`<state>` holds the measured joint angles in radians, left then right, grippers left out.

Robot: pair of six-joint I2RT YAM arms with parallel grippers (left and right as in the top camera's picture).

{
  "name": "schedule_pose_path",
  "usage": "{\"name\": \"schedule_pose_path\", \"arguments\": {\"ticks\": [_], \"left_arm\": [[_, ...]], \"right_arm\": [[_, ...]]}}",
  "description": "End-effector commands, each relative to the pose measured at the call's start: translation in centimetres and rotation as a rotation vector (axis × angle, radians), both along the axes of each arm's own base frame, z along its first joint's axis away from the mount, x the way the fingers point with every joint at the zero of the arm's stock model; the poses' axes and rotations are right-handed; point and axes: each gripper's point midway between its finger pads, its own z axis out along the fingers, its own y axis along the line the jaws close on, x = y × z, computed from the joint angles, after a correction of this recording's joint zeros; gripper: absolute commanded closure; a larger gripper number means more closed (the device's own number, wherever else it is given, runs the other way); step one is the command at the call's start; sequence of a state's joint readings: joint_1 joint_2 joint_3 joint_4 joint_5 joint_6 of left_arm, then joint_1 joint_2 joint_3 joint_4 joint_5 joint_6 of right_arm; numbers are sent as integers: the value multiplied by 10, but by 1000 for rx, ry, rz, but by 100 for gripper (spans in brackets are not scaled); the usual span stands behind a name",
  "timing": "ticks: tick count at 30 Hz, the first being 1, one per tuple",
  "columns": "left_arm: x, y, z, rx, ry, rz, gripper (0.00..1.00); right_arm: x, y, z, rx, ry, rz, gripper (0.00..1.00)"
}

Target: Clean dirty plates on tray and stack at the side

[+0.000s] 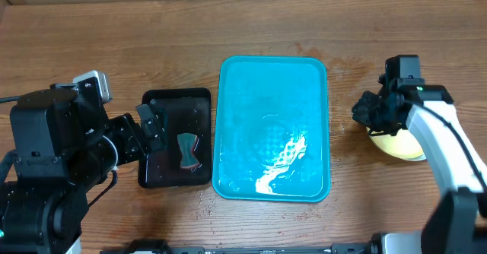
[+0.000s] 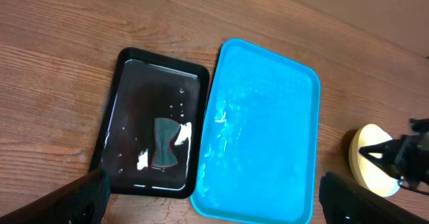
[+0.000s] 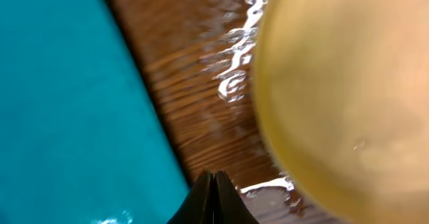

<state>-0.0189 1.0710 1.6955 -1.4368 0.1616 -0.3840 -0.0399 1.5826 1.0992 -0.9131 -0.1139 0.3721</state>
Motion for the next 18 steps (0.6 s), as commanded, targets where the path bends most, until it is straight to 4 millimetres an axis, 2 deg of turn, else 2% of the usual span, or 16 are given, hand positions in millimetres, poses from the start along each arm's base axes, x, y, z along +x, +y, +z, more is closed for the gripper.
{"name": "schedule_pose_path", "arguments": {"ticks": [1, 4, 7, 9, 11, 14, 15, 16, 17, 18], "left_arm": [[0, 0, 5, 12, -20, -18, 0], [0, 0, 5, 12, -20, -18, 0], [0, 0, 5, 12, -20, -18, 0], [0, 0, 5, 12, -20, -17, 0], [0, 0, 5, 12, -20, -17, 0], [0, 0, 5, 12, -20, -18, 0], [0, 0, 5, 12, -20, -18, 0], [0, 0, 5, 12, -20, -18, 0], [0, 0, 5, 12, -20, -18, 0], [0, 0, 5, 12, -20, -18, 0]], "right_arm": [[0, -18, -17, -21, 47, -59, 96], [-2, -33, -22, -17, 72, -109, 95], [-6, -36, -2, 23, 88, -132, 95], [-4, -25, 24, 71, 50, -63, 93], [-1, -2, 61, 126, -37, 51, 90], [-7, 43, 127, 205, -202, 233, 85], [-13, 56, 144, 221, -244, 272, 81], [-22, 71, 164, 237, -293, 323, 71], [-29, 81, 178, 240, -332, 363, 33], [-37, 91, 190, 241, -369, 401, 0]]}}
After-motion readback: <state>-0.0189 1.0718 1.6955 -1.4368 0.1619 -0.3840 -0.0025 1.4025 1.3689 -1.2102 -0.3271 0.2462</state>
